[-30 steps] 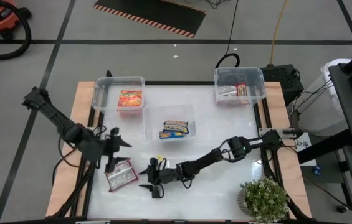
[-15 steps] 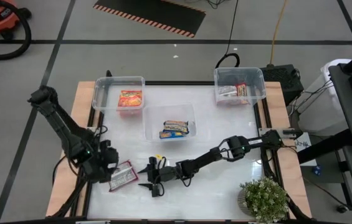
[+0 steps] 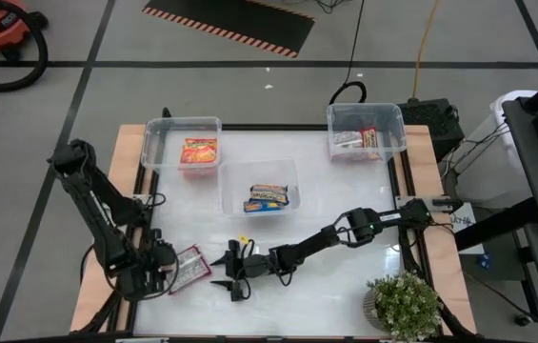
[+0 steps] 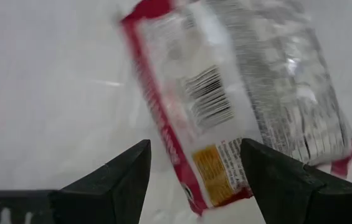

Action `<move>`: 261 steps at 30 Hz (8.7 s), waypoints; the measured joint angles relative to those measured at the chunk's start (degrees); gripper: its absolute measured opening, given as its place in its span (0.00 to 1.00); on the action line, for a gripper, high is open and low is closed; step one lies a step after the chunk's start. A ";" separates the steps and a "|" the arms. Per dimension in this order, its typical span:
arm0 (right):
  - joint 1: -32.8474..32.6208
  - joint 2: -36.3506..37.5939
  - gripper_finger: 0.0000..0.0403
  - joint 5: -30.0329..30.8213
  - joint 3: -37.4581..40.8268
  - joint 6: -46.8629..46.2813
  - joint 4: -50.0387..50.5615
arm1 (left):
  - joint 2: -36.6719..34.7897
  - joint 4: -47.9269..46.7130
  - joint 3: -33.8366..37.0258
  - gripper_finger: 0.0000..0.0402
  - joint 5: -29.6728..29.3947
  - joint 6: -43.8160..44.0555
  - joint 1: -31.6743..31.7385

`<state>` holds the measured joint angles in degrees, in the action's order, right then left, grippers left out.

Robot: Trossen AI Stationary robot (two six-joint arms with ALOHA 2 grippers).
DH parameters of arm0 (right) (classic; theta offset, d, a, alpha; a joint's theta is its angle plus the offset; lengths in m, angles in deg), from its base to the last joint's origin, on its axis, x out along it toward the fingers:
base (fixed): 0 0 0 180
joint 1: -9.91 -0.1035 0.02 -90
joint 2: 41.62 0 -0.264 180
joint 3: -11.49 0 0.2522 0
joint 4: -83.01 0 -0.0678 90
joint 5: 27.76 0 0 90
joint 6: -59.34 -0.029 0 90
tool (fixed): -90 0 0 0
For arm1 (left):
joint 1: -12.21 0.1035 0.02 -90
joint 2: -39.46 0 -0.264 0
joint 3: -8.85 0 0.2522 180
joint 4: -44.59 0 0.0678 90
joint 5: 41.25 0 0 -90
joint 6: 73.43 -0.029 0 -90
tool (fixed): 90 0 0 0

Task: Sort Maruchan noodles
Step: Put the red noodle pack into the top right transparent bin

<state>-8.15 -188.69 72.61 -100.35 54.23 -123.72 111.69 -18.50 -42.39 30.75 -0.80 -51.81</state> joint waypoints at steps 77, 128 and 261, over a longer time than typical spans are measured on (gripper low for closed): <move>0.62 3.78 0.31 0.54 -0.01 27.81 19.15 | 3.93 6.33 0.02 0.63 -19.26 -8.53 4.05; -3.35 15.30 0.00 7.99 0.13 -6.92 34.72 | 5.40 11.53 -15.50 0.63 -24.28 -24.61 4.01; -1.15 27.19 0.66 7.10 2.89 8.86 40.00 | 19.81 -0.18 -15.52 0.35 -34.49 -11.94 5.80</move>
<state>-9.30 -161.49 79.71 -97.47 63.09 -83.73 131.50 -18.68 -57.90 -3.74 -12.73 -46.01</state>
